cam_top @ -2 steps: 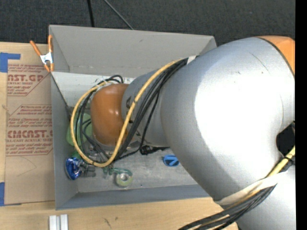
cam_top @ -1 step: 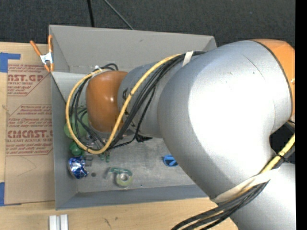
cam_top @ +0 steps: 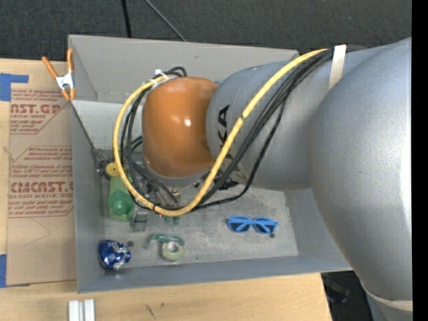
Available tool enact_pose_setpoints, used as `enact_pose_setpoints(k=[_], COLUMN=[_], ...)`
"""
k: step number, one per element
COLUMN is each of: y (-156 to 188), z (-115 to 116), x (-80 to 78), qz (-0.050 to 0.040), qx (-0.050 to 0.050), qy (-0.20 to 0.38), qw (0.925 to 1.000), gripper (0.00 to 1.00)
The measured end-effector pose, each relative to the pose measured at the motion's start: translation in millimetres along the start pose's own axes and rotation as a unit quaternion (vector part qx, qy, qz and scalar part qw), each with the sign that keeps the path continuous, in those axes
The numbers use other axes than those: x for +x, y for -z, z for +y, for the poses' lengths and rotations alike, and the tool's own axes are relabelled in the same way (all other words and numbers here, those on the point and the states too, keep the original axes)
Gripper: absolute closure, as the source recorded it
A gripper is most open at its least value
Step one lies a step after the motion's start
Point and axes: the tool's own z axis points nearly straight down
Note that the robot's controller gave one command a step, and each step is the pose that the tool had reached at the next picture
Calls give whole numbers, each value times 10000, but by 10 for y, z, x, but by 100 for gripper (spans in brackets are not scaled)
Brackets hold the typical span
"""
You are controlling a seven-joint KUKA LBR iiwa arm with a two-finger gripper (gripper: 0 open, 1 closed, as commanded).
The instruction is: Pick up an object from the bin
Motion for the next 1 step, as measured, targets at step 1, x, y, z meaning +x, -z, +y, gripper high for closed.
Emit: enact_pose_setpoints(k=[1], y=[419], z=[-64], x=[-205], qz=[0], qx=[-5], qy=[-95], qw=[10000], gripper=[100])
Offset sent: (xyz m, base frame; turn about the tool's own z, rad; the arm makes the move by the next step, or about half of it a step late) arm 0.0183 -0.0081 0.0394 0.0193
